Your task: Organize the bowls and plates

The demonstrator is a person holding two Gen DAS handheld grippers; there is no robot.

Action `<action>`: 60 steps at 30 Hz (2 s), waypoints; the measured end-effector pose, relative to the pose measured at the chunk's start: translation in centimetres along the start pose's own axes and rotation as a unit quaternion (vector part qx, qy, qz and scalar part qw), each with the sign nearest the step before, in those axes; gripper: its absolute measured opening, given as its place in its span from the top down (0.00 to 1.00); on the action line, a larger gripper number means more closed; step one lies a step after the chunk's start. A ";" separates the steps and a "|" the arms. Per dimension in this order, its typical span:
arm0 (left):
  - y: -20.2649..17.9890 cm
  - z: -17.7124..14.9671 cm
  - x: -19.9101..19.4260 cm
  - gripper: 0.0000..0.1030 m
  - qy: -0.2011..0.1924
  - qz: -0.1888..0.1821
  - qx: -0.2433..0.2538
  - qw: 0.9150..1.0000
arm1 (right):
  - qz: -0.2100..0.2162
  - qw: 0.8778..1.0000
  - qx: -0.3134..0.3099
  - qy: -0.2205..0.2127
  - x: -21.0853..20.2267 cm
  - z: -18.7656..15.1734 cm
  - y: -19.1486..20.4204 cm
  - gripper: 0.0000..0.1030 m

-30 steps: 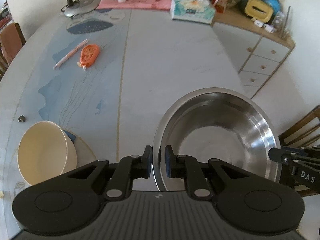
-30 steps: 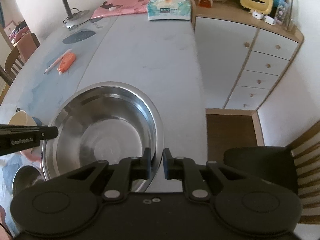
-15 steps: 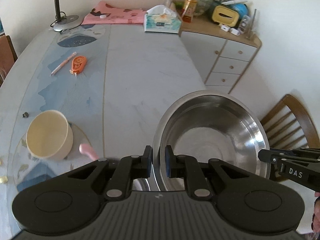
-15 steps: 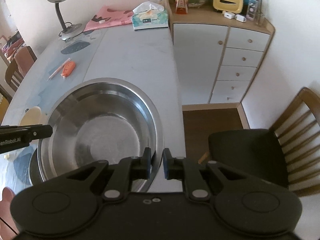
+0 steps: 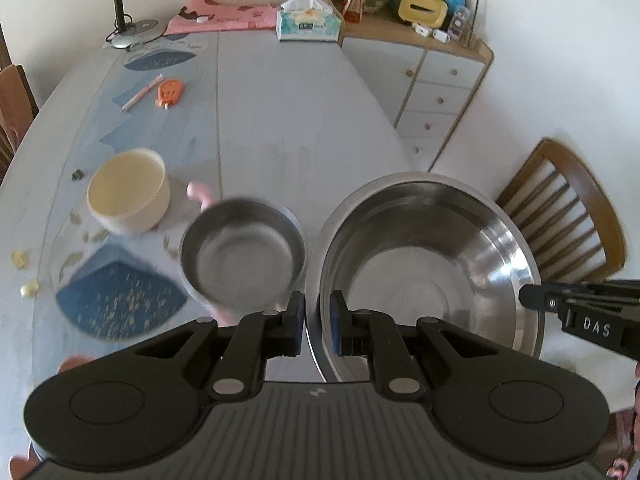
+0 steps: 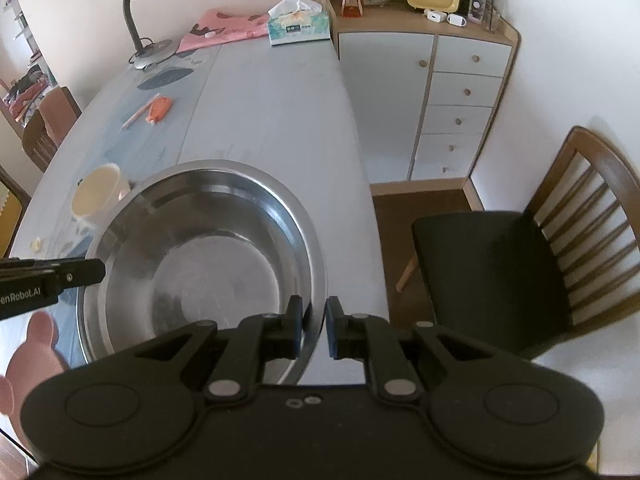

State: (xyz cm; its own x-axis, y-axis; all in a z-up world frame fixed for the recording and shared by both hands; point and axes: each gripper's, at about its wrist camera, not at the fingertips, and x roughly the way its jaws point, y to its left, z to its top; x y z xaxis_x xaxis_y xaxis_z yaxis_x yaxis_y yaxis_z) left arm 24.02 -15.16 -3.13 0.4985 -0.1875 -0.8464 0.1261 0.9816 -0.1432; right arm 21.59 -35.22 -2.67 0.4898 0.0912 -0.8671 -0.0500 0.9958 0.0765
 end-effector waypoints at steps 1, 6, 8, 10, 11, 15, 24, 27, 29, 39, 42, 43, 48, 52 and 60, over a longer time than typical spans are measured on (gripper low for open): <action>0.1 -0.7 -0.2 0.88 0.005 -0.003 0.002 1.000 | -0.002 1.000 0.001 0.001 -0.3 -0.6 0.1 0.88; 0.7 -4.1 -0.8 0.88 0.024 -0.007 0.010 1.000 | -0.003 1.000 0.009 0.009 -1.0 -3.4 1.0 0.89; 1.0 -5.3 -0.8 0.88 0.031 -0.008 0.013 0.999 | -0.007 1.000 0.008 0.011 -1.2 -4.6 1.4 0.89; 1.2 -6.4 -0.8 0.88 0.037 -0.008 0.013 0.999 | -0.008 1.000 0.010 0.016 -1.2 -5.5 1.8 0.89; 1.4 -6.9 -0.7 0.88 0.039 -0.008 0.014 0.999 | -0.009 1.000 0.012 0.018 -1.1 -6.0 1.9 0.89; 1.7 -9.2 -0.3 0.88 0.053 -0.007 0.019 0.998 | -0.011 0.999 0.015 0.027 -0.7 -7.7 2.5 0.89; 2.7 -13.0 1.2 0.88 0.085 0.005 0.028 0.996 | -0.001 0.998 0.031 0.056 1.8 -11.2 3.1 0.90; 3.0 -13.7 1.7 0.88 0.093 0.010 0.033 0.995 | 0.000 0.998 0.027 0.060 2.3 -11.8 3.6 0.90; 3.1 -14.3 2.0 0.88 0.101 0.009 0.033 0.994 | 0.000 0.998 0.024 0.059 2.4 -12.1 3.6 0.90; 2.5 -15.0 1.8 0.88 0.095 0.005 0.056 0.994 | -0.001 0.997 0.035 0.071 3.4 -13.0 2.8 0.89; 2.2 -15.0 1.8 0.88 0.093 0.005 0.065 0.994 | 0.000 0.996 0.040 0.076 3.7 -13.1 2.6 0.89; 2.3 -14.9 1.8 0.88 0.093 0.003 0.065 0.994 | 0.001 0.996 0.039 0.078 3.8 -13.1 2.7 0.88; 2.5 -14.7 1.8 0.88 0.096 -0.002 0.063 0.993 | 0.001 0.996 0.034 0.082 4.0 -13.1 2.7 0.85; 2.7 -14.5 1.8 0.88 0.100 -0.007 0.057 0.993 | 0.000 0.996 0.026 0.081 3.8 -13.0 2.8 0.81; 3.0 -14.7 1.1 0.88 0.096 -0.013 0.055 0.994 | 0.001 0.998 0.006 0.066 1.9 -12.7 3.1 0.78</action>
State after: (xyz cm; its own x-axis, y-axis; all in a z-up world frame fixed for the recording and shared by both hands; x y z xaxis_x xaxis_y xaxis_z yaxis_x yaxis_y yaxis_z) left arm 12.33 -11.89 -12.00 0.3222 -0.1921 -0.9270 0.2356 0.9647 -0.1180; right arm 11.34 -32.05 -10.34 0.3705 0.0920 -0.9243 -0.0392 0.9957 0.0834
